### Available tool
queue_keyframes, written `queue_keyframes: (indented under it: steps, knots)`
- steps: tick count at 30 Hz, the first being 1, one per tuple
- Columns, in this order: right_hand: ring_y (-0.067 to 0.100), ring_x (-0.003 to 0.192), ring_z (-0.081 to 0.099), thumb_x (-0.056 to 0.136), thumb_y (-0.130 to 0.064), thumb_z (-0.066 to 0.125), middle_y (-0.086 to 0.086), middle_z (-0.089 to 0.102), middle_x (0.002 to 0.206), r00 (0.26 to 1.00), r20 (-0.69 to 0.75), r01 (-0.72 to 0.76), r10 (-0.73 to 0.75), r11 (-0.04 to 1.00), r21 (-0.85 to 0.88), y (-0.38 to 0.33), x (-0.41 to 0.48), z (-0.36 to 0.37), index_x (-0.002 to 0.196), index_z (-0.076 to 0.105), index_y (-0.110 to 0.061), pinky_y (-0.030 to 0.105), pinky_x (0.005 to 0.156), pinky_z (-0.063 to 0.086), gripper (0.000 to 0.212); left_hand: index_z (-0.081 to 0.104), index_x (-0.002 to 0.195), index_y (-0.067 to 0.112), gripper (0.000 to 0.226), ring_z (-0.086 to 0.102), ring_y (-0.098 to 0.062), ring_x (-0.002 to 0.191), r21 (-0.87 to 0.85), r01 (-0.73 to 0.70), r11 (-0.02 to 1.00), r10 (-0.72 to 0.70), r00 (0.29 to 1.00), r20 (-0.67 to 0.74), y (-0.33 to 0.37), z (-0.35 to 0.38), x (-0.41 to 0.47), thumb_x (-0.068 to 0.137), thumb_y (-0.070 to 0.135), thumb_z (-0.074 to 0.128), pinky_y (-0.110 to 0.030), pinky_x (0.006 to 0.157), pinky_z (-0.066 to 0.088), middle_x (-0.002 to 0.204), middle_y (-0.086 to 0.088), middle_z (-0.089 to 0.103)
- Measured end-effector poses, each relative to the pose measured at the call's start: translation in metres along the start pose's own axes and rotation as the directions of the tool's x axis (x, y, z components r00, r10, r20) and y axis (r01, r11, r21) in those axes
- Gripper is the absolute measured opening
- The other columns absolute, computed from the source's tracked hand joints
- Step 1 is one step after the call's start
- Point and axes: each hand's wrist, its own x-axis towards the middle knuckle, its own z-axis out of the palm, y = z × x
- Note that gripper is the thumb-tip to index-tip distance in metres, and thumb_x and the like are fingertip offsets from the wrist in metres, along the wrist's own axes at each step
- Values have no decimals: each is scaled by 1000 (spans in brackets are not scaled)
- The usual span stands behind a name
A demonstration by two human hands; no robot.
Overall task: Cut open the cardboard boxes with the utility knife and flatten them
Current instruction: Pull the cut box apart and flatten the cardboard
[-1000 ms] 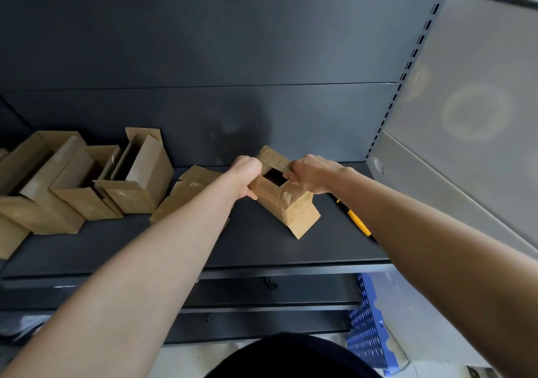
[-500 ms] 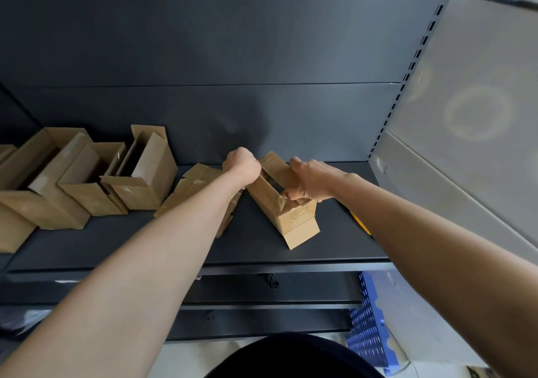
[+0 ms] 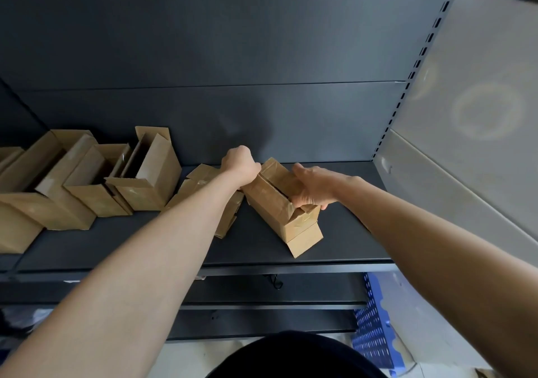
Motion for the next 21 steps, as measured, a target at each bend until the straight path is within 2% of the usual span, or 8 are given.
queue_keyframes:
  steps: [3, 6, 13, 15, 18, 20, 21]
  knots:
    - [17, 58, 65, 82, -50, 65, 2, 49, 90, 1000, 7, 9, -9, 1000, 13, 0, 2, 0, 112, 32, -22, 23, 43, 43, 53, 60, 98, 2, 10, 57, -29, 80, 96, 2, 995, -3, 1000, 6, 5, -3, -2, 94, 10, 54, -30, 61, 50, 96, -12, 58]
    - [16, 58, 64, 82, -51, 66, 1, 49, 90, 1000, 10, 3, -3, 1000, 22, -1, 3, -3, 118, 34, -20, 22, 43, 44, 57, 60, 102, 1, 13, 61, -32, 93, 133, 27, 991, -22, 999, -37, 8, -1, -4, 93, 4, 51, -31, 64, 49, 102, -13, 60]
    - [17, 59, 65, 83, -48, 65, 1, 53, 85, 1000, 1, -2, 2, 999, 52, -6, 5, 2, 121, 35, -18, 25, 47, 45, 56, 62, 109, 0, 19, 61, -30, 104, 51, 118, 992, -111, 985, -135, 5, 8, -10, 94, 8, 52, -32, 77, 51, 115, -15, 63]
    - [19, 64, 67, 84, -48, 64, 3, 53, 92, 999, 23, -29, 27, 993, 118, -4, 4, 4, 119, 36, -18, 25, 48, 49, 53, 59, 113, -2, 21, 61, -31, 105, -22, 129, 991, -131, 980, -149, 7, 5, -9, 95, 6, 50, -32, 79, 51, 117, -15, 61]
    - [23, 65, 70, 86, -51, 59, 7, 51, 105, 995, 21, -96, 94, 978, 185, -3, 5, 5, 114, 36, -17, 28, 53, 53, 49, 56, 117, -2, 24, 59, -29, 107, -257, 136, 957, -165, 982, -92, 11, -2, 3, 95, 1, 47, -28, 79, 51, 119, -14, 59]
    - [23, 67, 69, 88, -49, 57, 7, 50, 104, 988, -8, -146, 151, 965, 220, -4, 6, 3, 119, 36, -15, 28, 51, 53, 50, 59, 103, 6, 17, 56, -21, 96, -421, 108, 901, -139, 989, -45, 16, -7, 4, 94, 0, 46, -19, 68, 49, 109, -5, 58]
    - [23, 69, 67, 88, -47, 57, 5, 48, 102, 985, -9, -163, 171, 952, 258, -5, 7, 2, 122, 35, -15, 28, 49, 54, 52, 59, 102, 10, 16, 54, -20, 93, -489, 91, 868, -121, 992, -30, 17, -10, 1, 94, 2, 48, -21, 69, 47, 107, -3, 56]
